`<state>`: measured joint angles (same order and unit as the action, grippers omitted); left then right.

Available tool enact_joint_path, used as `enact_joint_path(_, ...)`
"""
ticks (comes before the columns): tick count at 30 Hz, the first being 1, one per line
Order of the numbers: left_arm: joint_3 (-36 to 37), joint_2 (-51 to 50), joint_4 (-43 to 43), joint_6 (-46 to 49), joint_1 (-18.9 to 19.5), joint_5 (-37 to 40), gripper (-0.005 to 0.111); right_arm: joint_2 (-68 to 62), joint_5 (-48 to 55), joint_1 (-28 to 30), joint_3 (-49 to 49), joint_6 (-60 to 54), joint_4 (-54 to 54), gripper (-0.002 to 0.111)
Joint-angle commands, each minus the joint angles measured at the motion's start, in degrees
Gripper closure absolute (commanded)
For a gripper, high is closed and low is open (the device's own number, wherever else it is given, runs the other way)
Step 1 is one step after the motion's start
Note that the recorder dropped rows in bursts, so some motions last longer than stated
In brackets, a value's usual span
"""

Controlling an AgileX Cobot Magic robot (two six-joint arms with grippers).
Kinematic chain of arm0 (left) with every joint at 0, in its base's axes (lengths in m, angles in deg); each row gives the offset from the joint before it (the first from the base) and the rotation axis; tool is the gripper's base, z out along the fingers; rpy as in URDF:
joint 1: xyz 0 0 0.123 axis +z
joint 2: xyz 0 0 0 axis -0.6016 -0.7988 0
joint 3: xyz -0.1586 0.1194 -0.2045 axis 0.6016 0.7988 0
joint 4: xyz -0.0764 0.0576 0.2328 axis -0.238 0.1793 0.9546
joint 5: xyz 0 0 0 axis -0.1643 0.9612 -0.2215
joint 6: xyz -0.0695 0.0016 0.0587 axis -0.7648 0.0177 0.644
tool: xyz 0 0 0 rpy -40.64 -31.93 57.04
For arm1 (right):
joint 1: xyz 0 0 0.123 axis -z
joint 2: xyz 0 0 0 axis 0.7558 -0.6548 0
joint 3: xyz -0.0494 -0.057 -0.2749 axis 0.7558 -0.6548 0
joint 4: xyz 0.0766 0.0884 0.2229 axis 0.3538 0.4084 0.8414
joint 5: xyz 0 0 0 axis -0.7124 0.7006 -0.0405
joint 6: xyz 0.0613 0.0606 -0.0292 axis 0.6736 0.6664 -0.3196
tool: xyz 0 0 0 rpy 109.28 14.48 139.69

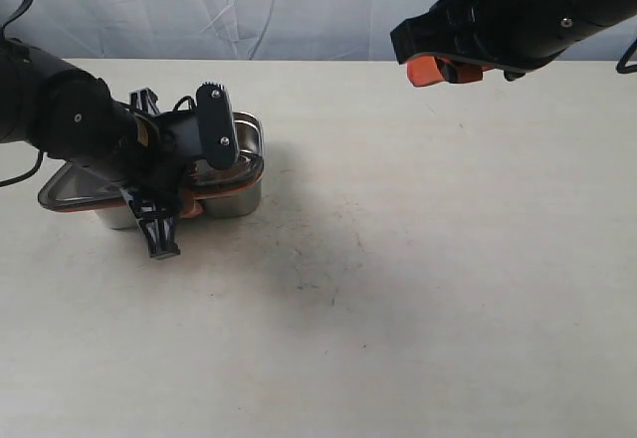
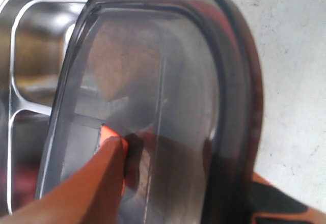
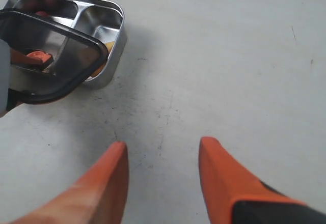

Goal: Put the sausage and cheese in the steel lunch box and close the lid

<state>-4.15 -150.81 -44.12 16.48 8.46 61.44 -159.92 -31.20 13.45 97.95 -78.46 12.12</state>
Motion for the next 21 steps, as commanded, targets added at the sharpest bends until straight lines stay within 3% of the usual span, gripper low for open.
enact_joint_path(1, 1.58, -1.52, -6.85, -2.41, -0.23, 14.74, 0.065, 0.52, -0.02, 0.33, -0.03, -0.16, -0.02, 0.065)
enact_joint_path(21, -0.86, -1.52, -7.23, -1.84, -0.23, 23.43, 0.065, 0.52, -0.58, 0.33, -0.03, -0.16, 0.33, 0.065)
